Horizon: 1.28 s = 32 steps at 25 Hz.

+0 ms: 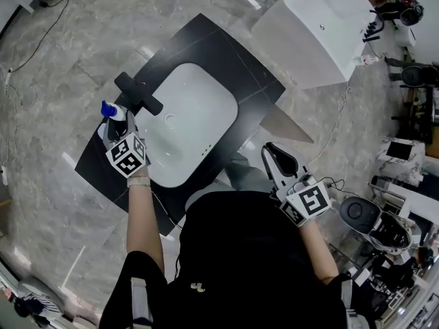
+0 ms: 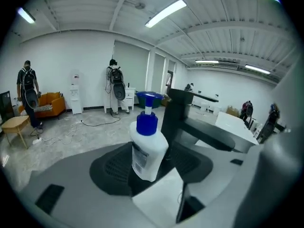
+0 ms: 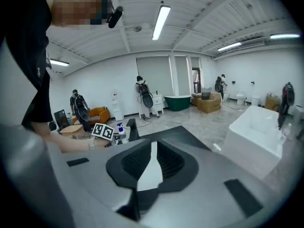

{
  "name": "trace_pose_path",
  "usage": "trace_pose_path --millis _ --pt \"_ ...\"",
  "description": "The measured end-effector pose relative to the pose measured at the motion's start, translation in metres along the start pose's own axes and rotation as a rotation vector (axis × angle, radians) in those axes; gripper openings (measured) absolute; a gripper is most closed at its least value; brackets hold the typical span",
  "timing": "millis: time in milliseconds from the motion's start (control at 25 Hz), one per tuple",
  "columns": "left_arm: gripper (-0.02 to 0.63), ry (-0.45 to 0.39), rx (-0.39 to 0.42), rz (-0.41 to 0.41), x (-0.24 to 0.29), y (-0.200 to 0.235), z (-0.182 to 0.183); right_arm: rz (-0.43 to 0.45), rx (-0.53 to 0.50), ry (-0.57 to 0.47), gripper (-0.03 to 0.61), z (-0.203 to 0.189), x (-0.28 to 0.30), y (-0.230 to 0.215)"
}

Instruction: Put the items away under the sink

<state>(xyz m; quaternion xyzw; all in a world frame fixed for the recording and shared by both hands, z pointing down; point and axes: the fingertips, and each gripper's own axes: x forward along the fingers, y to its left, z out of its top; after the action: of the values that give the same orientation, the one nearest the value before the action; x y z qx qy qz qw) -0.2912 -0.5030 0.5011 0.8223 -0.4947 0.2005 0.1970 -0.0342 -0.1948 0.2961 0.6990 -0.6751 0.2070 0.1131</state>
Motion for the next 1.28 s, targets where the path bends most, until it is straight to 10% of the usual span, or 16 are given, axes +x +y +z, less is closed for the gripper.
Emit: trace_pose_path --millis 1280 --pt "0.204 -0.021 0.124 -0.011 -0.069 -0.034 0.007 0.031 0.062 -0.044 0.055 -0.029 -0.054 -0.011"
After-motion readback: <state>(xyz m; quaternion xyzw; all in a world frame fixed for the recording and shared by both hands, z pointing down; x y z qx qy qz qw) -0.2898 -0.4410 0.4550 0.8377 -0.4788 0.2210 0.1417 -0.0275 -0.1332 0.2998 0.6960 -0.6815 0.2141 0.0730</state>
